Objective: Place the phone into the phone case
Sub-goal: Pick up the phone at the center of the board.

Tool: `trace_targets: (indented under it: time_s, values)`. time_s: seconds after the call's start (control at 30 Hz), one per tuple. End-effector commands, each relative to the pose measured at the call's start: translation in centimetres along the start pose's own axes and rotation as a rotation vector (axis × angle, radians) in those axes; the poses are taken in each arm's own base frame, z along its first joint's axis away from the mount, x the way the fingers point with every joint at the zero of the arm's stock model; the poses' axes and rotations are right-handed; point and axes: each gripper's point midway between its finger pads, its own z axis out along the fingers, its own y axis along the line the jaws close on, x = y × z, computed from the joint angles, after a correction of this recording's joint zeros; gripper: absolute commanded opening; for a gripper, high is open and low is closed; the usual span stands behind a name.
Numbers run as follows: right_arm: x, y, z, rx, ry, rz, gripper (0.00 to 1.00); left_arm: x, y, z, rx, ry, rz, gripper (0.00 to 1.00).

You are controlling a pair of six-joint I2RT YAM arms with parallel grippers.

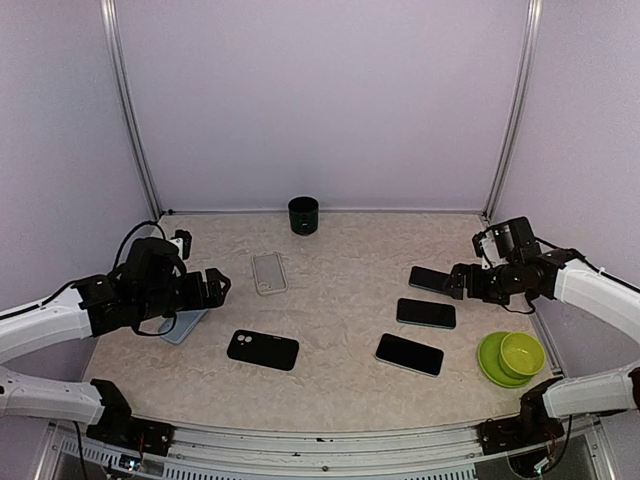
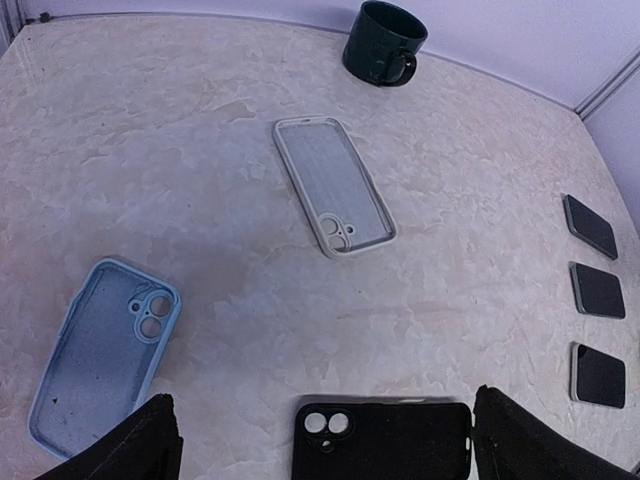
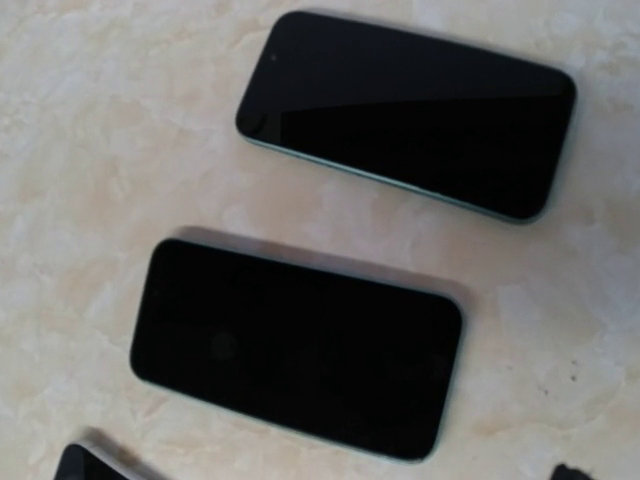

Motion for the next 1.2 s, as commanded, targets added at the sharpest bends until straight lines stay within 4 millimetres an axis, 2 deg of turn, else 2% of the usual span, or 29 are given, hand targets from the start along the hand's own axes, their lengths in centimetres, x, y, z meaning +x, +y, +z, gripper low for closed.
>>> trace_targets:
  time_s: [0.0,0.37,0.73,1.17]
  values:
    - [-0.1,-0.1,0.9,0.014,-0.010,0.015,0.99,0.3,-0.6,0.6,0.011,-0.016,-0.017,0.99]
    - [1.6,-0.7,2.8,0.026,0.032,0.027,0.99,3.0,-1.7,1.8,0.012,0.036,0.017,0.99]
    - [2.4,-1.0,3.8,0.032,0.056,0.030,0.99,5.9,-1.1,3.2,-0.035,0.107,0.031,0.99]
    - [2.5,-1.1,5.4,0.042,0.079,0.037,0.99,6.3,-4.0,4.1,0.017,0.105,0.059,0.99]
